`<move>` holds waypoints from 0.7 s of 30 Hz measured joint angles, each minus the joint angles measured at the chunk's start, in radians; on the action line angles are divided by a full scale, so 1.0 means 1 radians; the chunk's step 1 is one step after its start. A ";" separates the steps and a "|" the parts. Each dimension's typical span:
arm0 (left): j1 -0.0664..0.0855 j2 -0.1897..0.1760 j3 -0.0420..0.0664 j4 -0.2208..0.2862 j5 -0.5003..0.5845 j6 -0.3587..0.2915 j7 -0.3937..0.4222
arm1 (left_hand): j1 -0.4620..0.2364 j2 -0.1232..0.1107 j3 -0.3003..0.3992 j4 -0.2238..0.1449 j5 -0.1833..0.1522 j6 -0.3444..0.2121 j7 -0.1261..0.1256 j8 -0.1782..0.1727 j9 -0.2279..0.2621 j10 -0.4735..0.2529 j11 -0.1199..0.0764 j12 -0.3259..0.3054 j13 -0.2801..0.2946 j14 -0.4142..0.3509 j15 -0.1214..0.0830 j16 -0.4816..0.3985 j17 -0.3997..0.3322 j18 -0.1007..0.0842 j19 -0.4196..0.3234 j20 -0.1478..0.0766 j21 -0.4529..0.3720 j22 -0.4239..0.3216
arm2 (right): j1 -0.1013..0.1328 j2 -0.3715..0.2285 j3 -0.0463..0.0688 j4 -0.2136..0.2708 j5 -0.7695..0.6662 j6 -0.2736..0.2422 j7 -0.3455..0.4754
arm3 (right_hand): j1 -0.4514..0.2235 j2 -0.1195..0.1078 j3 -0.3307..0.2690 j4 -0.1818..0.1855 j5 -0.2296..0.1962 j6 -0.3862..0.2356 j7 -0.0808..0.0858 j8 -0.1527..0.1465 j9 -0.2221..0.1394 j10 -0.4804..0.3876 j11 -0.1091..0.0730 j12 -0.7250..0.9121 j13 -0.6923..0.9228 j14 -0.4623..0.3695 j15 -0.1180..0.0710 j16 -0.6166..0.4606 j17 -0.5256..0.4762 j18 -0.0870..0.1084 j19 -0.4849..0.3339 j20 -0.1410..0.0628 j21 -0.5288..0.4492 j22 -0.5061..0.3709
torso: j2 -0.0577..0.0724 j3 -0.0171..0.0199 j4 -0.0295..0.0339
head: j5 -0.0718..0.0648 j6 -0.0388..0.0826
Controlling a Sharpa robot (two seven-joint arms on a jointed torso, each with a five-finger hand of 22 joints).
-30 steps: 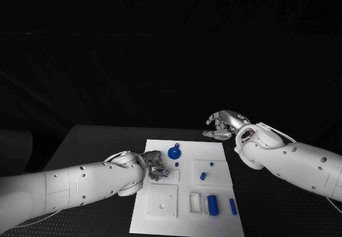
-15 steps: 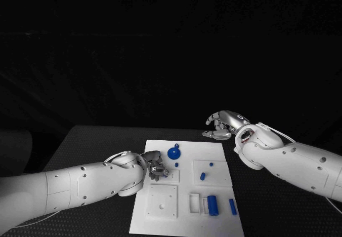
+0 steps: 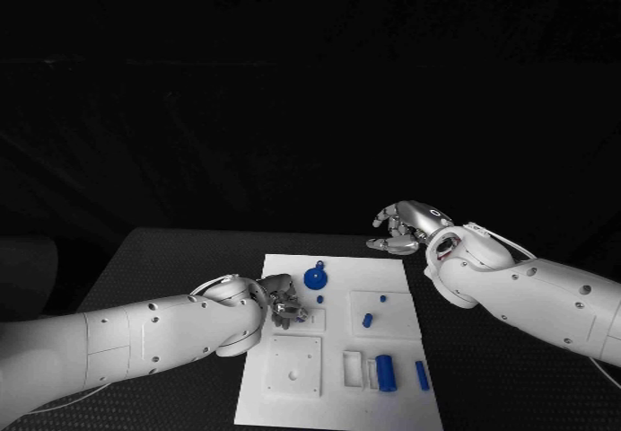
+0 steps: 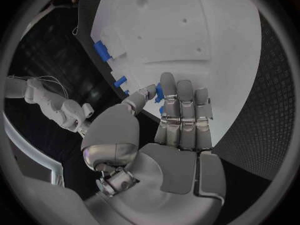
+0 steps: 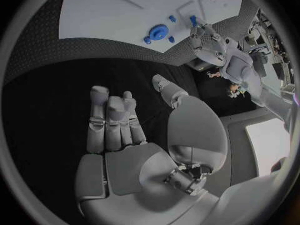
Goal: Assemble the parts on the task board
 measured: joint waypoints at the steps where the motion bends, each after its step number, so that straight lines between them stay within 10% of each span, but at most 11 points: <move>1: 0.000 0.000 0.000 0.000 0.000 0.001 0.000 | 0.000 0.000 0.000 0.000 0.000 0.000 0.000 0.000 0.000 0.000 0.000 0.000 0.001 0.000 0.000 0.000 0.000 0.000 0.000 0.000 0.000 0.000 | 0.000 0.000 0.000 0.000 0.000 0.000 0.000 | 0.000 0.000 0.000 0.000 0.000 0.000 0.000 0.000 0.000 0.000 0.000 0.000 0.000 0.000 0.000 0.000 0.000 0.000 0.000 0.000 -0.003 0.000 | 0.000 0.0000 0.0000 | 0.000 0.000; 21: -0.001 -0.011 0.001 0.002 -0.005 0.014 0.002 | 0.001 0.000 0.004 -0.004 0.004 -0.002 -0.002 0.004 0.003 -0.002 0.002 0.004 0.003 0.000 0.000 0.004 -0.003 0.013 0.000 0.000 0.002 0.000 | 0.000 -0.001 0.000 0.000 0.000 0.007 -0.001 | 0.000 0.000 -0.003 0.003 0.000 -0.002 -0.001 0.000 0.000 0.000 0.000 0.004 -0.002 0.000 0.000 0.000 0.000 0.000 0.000 0.000 -0.003 0.000 | 0.000 -0.0006 0.0010 | 0.000 -0.002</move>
